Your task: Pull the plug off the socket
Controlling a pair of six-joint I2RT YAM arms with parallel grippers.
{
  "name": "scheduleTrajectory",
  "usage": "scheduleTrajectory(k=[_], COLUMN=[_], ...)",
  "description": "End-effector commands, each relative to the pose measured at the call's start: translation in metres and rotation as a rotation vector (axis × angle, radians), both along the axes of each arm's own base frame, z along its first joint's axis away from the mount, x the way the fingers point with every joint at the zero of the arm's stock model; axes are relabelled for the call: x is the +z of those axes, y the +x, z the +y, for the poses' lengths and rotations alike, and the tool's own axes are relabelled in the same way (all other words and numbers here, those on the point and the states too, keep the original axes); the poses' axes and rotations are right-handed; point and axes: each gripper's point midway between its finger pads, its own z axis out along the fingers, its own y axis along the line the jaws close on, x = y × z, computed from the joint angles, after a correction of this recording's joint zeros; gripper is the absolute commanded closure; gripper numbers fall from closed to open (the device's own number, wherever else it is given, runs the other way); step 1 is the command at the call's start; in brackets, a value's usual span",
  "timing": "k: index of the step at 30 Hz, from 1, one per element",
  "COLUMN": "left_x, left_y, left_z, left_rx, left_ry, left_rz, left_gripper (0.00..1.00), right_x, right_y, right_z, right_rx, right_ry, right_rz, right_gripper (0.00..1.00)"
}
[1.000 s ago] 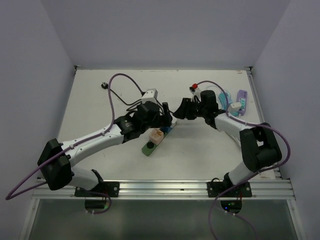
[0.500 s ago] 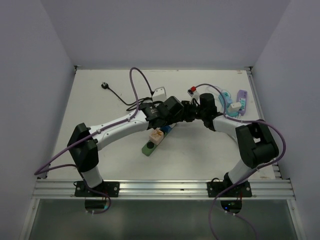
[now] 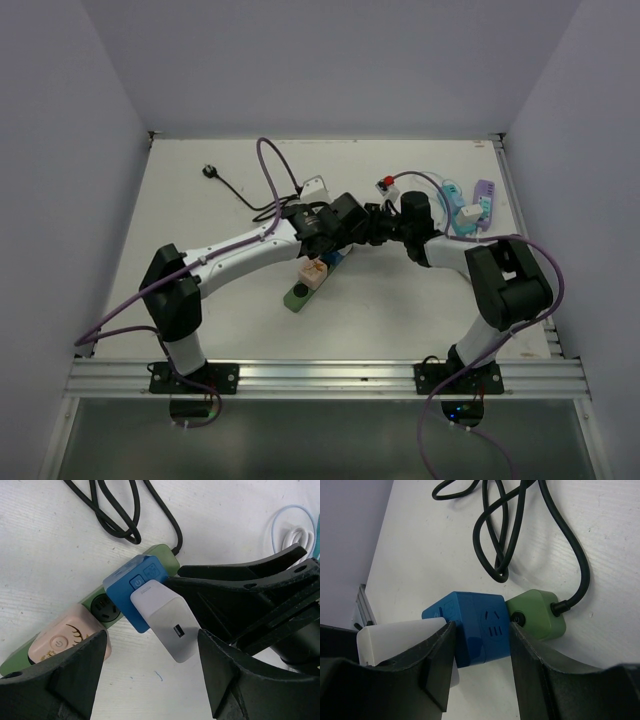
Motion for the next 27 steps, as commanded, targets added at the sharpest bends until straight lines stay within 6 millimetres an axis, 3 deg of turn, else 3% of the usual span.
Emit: scheduleTrajectory(k=[1,10,16,22,27], left_x=[0.018,0.02,0.004,-0.002,0.004], left_y=[0.01,0.015,0.019,0.019,0.021], left_z=[-0.005,-0.006,-0.008,-0.006,-0.004], left_rx=[0.079,0.147,0.175,0.2,0.216], left_ry=[-0.06,-0.1,-0.039,-0.028,-0.035], left_rz=[-0.045,-0.058,-0.028,-0.022,-0.032], left_gripper=[0.23,0.24,0.28,0.39,0.58], right_x=[-0.006,-0.007,-0.009,-0.009,-0.013], right_y=[-0.008,-0.007,-0.007,-0.008,-0.008], right_z=[0.003,0.004,0.004,0.005,0.006], right_rx=[0.026,0.022,0.022,0.024,0.024], right_ry=[0.01,0.014,0.016,0.012,-0.013], right_rz=[0.003,0.002,0.004,0.002,0.003], right_gripper=[0.51,0.51,0.51,0.51,0.51])
